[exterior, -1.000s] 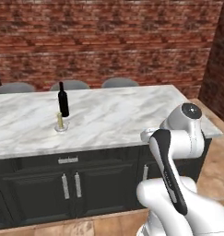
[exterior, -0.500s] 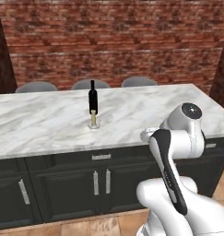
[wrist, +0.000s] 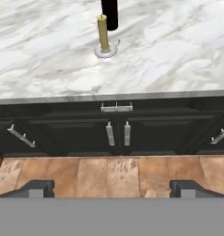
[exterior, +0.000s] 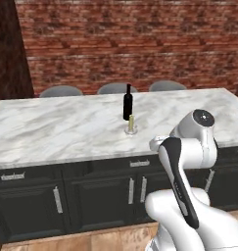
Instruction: Pick the candle and candle from the dining table and place them in the open cabinet. Close the cabinet after placing the objects.
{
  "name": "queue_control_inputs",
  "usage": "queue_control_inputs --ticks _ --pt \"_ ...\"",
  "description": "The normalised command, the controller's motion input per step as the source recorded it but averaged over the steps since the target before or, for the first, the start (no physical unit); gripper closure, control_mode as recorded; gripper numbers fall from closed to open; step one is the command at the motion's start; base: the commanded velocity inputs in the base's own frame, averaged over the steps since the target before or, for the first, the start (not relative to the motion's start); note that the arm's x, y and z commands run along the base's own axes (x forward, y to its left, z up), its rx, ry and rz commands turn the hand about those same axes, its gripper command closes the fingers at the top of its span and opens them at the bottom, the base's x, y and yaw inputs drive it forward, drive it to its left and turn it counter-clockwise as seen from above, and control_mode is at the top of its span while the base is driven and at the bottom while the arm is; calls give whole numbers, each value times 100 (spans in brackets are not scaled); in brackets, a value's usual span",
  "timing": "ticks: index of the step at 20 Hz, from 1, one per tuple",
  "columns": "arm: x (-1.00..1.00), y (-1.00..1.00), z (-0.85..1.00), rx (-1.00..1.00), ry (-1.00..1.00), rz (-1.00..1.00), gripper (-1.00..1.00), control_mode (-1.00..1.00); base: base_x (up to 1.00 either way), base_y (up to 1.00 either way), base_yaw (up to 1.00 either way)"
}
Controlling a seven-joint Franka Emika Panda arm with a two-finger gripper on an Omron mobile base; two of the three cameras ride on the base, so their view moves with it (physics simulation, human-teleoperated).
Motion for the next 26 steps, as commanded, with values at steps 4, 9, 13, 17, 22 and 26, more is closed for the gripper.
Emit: queue_control_inputs --ticks 4,9,13,17,22,26 --pt "0 0 0 0 0 0 -100 100 31 38 2" --pt "0 0 0 0 0 0 -100 100 31 17 1" --pt "0 0 0 0 0 0 -100 100 37 10 0" --pt "0 0 0 0 0 0 -100 100 42 12 0" --pt "0 0 0 0 0 0 -100 100 39 12 0" --pt "0 0 0 0 0 0 -100 100 34 13 0"
